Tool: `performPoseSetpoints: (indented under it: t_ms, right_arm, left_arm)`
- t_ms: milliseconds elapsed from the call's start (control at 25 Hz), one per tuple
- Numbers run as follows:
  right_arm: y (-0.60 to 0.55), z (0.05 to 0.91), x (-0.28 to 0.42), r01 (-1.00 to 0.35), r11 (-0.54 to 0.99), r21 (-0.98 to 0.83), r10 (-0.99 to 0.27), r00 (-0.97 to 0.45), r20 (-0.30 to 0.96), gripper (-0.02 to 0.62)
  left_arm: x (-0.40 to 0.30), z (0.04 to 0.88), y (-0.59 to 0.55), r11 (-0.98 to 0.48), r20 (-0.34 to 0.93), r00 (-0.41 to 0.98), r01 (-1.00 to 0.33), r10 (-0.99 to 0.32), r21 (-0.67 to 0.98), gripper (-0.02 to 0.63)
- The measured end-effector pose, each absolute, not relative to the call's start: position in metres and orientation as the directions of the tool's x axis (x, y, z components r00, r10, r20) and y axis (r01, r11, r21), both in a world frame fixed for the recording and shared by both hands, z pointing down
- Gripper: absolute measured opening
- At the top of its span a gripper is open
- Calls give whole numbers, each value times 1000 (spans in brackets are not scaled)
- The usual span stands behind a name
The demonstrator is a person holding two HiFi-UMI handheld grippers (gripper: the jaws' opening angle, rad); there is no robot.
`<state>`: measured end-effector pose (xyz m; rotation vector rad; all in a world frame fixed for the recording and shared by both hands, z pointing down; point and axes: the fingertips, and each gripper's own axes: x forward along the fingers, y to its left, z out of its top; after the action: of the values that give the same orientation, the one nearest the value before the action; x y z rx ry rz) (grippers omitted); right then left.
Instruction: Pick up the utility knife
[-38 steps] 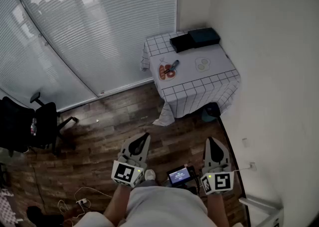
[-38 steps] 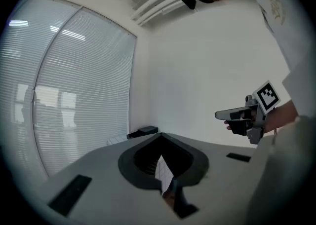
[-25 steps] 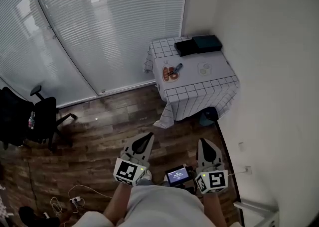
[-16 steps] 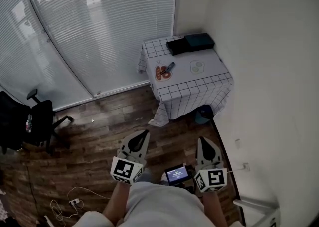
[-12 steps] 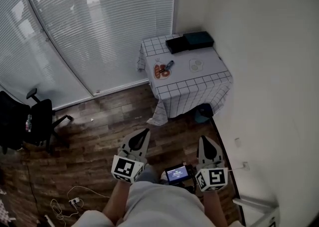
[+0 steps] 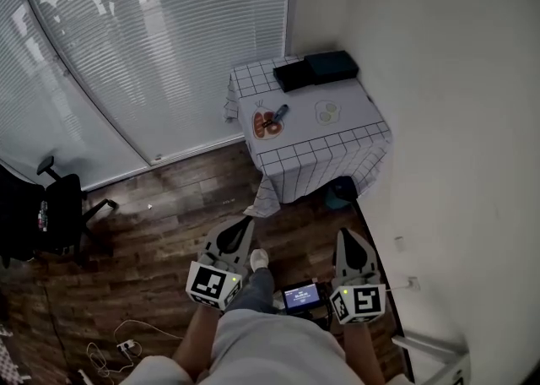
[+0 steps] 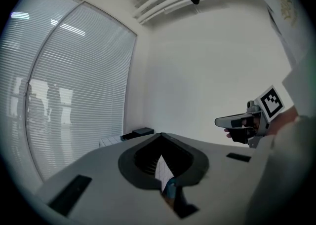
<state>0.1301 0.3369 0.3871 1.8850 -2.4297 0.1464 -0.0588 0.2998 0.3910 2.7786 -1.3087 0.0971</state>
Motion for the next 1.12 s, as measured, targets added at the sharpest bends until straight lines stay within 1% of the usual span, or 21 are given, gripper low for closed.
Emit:
performPoseSetpoints:
  t_ms: [360, 560, 680, 1000, 1120]
  right_arm:
    - [246, 375, 118, -966, 256, -24, -961, -257, 101, 6]
    - [205, 379, 124, -972, 231, -29, -966, -233, 110, 7]
    - [183, 380, 124, -975, 223, -23, -968, -224, 115, 6]
    - [150, 378, 107, -973, 230, -18, -966, -231, 117, 7]
    - [144, 382, 104, -970, 241, -22, -962, -242, 126, 6]
  left_arm:
    - [-58, 383, 220, -632, 81, 632, -774, -771, 27, 8]
    - [-60, 377, 175, -631, 77, 632, -775, -771, 44, 8]
    - [-63, 379, 152, -641, 62, 642, -767, -764, 27, 8]
    - [-71, 375, 108, -651, 69, 652, -758, -755, 37, 8]
    - [-70, 372, 100, -668, 66, 667, -744, -742, -4, 8]
